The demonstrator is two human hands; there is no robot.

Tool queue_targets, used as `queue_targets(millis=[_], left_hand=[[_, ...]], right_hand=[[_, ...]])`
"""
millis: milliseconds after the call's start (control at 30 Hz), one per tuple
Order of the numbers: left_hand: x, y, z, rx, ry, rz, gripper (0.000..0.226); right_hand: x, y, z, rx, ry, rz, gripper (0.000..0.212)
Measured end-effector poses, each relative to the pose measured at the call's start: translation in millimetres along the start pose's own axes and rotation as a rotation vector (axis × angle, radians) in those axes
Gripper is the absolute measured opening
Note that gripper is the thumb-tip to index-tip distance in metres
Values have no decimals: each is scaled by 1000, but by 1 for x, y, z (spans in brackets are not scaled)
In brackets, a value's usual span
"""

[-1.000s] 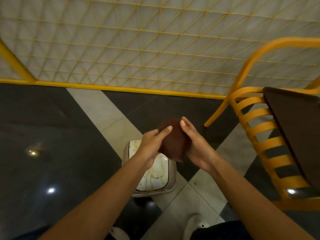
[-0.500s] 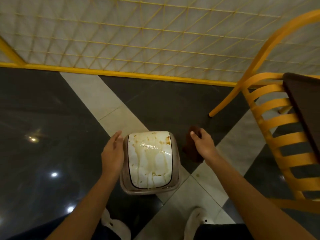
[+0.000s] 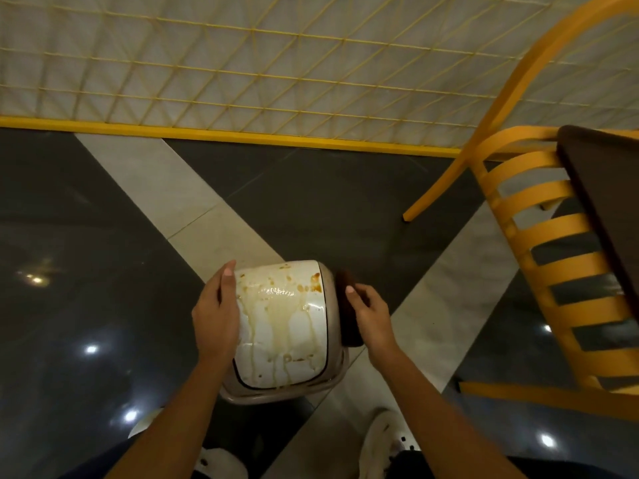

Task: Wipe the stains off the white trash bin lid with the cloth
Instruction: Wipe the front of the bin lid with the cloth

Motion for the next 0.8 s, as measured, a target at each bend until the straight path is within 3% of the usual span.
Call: queue_targets(millis=[167, 433, 667, 800], left_hand=[[0, 2, -4, 16, 31, 56, 37], [0, 1, -7, 33, 87, 82, 39], [0, -1, -7, 22, 89, 97, 39], [0, -2, -5, 25, 87, 98, 39]], right_hand=[[15, 16, -2, 15, 165, -38, 13], [37, 58, -47, -75, -71, -99, 28], [21, 28, -3, -44, 148, -30, 28], [28, 49, -23, -97, 3, -56, 30]])
Point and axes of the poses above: each hand's wrist, its own y-axis towards the middle knuckle, its own x-axis out of the palm, z = x × y, the point moved 3 cm from there along y, towards the middle knuckle, and after that the axes turned 7 degrees about x, right-handed, at the moved point
